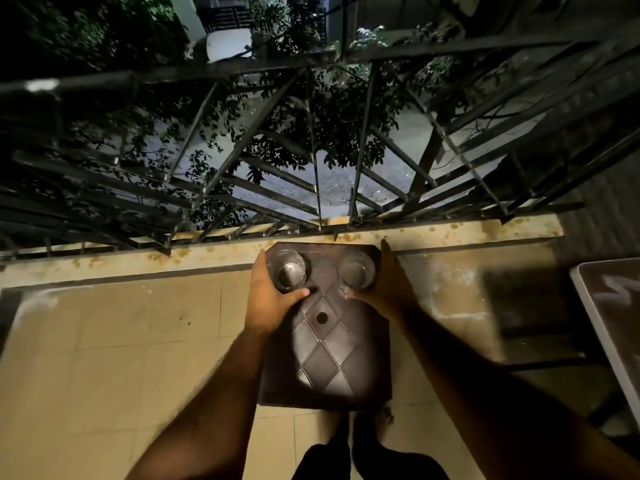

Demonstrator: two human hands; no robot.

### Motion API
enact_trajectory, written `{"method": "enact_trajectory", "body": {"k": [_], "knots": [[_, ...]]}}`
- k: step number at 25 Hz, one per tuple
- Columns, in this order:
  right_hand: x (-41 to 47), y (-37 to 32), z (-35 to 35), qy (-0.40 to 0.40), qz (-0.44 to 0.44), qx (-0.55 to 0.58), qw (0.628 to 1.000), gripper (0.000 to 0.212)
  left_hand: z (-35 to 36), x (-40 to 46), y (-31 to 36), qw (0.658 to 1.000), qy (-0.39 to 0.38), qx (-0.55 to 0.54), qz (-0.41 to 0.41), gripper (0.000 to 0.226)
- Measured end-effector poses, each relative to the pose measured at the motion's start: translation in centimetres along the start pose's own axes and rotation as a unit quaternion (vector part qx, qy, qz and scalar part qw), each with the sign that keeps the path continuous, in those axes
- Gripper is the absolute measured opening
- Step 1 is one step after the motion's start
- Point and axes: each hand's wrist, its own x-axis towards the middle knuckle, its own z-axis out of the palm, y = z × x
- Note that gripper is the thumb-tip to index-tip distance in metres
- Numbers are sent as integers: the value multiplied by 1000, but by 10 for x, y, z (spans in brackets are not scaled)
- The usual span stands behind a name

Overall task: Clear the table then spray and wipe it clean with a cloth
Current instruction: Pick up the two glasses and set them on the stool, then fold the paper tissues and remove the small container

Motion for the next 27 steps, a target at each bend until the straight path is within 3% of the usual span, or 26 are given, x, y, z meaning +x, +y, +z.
{"method": "enact_trajectory", "body": {"k": [4,7,11,15,20,24,27], "knots": [[-40,-26,-69,34,-15,-2,999,106,-7,-37,64,994,4,82,75,86],[-81,-24,-127,98,27,-10,995,93,6,-74,127,980,-26,128,148,65],[-141,8,-209,161,63,-16,985,78,51,-101,203,959,-96,123,238,59],[-227,57,-293,266,126,8,956,65,117,-141,290,908,-177,145,352,56],[-345,128,-354,398,223,30,889,60,216,-221,355,831,-280,133,462,47],[-444,206,-372,441,304,49,843,57,298,-313,371,779,-331,129,516,45],[-506,254,-374,438,349,69,826,42,348,-372,371,751,-378,134,525,44]]}}
